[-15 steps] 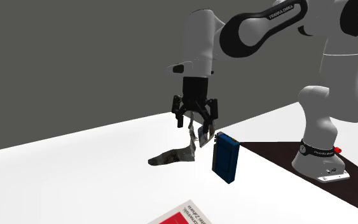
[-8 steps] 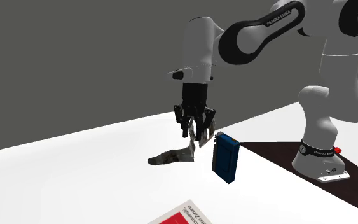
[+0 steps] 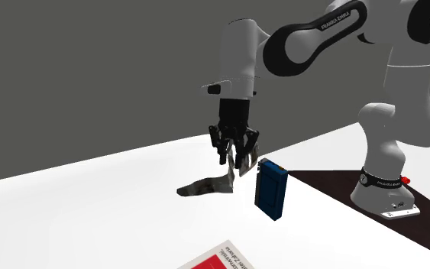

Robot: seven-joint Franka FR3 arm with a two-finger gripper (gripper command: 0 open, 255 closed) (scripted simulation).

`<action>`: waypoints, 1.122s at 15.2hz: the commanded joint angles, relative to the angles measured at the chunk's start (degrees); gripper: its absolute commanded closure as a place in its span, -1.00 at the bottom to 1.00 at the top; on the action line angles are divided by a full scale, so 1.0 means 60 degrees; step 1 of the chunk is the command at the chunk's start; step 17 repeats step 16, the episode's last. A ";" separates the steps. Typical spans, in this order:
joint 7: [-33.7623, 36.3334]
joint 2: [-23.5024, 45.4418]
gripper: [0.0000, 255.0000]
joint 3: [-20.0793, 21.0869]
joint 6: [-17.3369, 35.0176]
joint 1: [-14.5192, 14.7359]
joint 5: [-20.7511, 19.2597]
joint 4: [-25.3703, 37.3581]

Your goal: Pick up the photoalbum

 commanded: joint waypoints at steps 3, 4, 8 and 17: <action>0.0097 -0.0107 1.00 -0.0010 -0.0413 -0.0005 -0.0055 0.0306; 0.0123 -0.0137 1.00 -0.0013 -0.0532 -0.0007 -0.0069 0.0396; 0.0223 -0.0241 1.00 -0.0023 -0.1010 -0.0014 -0.0121 0.0779; 0.0371 -0.0340 1.00 -0.0036 -0.1759 -0.0027 -0.0188 0.1440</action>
